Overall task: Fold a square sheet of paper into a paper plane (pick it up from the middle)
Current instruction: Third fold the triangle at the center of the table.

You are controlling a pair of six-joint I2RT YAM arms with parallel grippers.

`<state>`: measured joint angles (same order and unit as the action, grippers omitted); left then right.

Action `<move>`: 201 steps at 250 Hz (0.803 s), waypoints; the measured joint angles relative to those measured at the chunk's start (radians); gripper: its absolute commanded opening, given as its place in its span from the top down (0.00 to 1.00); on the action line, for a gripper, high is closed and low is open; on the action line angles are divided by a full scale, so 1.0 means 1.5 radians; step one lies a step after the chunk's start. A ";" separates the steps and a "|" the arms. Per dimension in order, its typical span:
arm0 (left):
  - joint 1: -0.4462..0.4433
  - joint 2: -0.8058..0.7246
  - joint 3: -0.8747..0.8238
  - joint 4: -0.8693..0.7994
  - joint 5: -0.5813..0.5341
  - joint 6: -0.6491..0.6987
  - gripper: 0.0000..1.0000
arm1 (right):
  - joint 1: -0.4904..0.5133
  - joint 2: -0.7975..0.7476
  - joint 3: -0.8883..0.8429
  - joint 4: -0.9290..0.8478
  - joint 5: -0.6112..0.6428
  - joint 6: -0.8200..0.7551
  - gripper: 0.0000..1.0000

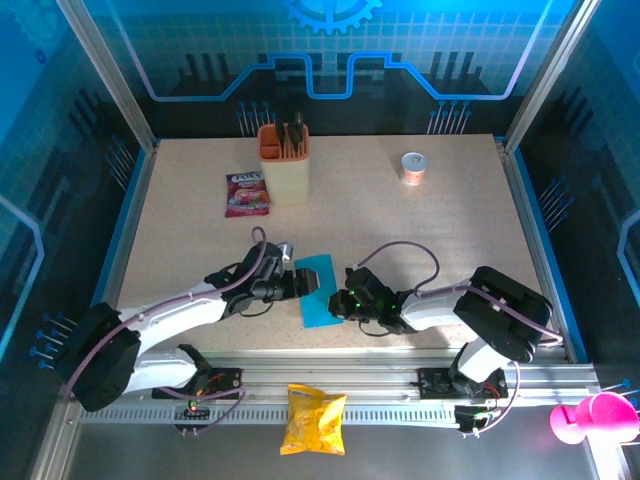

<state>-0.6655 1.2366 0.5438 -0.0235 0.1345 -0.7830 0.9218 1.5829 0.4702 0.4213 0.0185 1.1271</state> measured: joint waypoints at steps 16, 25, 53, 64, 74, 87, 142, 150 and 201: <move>-0.010 0.004 -0.007 0.001 -0.006 -0.010 0.27 | 0.000 0.003 -0.005 0.015 0.000 0.008 1.00; -0.013 0.005 -0.012 0.001 -0.010 -0.019 0.27 | 0.000 0.005 -0.007 0.024 0.000 0.011 1.00; -0.020 0.005 -0.031 -0.001 -0.024 -0.039 0.27 | 0.000 0.008 -0.011 0.040 0.000 0.017 1.00; -0.020 0.005 -0.036 -0.001 -0.030 -0.044 0.27 | 0.000 0.010 -0.012 0.044 0.000 0.019 1.00; -0.021 0.006 -0.039 -0.001 -0.032 -0.051 0.27 | 0.000 0.011 -0.012 0.047 0.000 0.020 1.00; -0.021 0.008 -0.041 0.001 -0.035 -0.055 0.27 | 0.000 0.012 -0.012 0.049 -0.001 0.020 1.00; -0.021 0.045 -0.042 0.016 -0.034 -0.055 0.27 | 0.000 0.018 -0.012 0.060 -0.002 0.023 1.00; -0.021 0.051 -0.042 0.019 -0.034 -0.055 0.27 | 0.000 0.018 -0.012 0.062 -0.002 0.024 1.00; -0.021 0.075 -0.036 0.026 -0.034 -0.055 0.27 | 0.000 0.019 -0.012 0.063 -0.003 0.025 1.00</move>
<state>-0.6968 1.3483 0.4896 0.0154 0.0834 -0.8658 0.9218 1.6115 0.4522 0.5156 0.0147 1.1641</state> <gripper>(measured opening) 0.728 0.061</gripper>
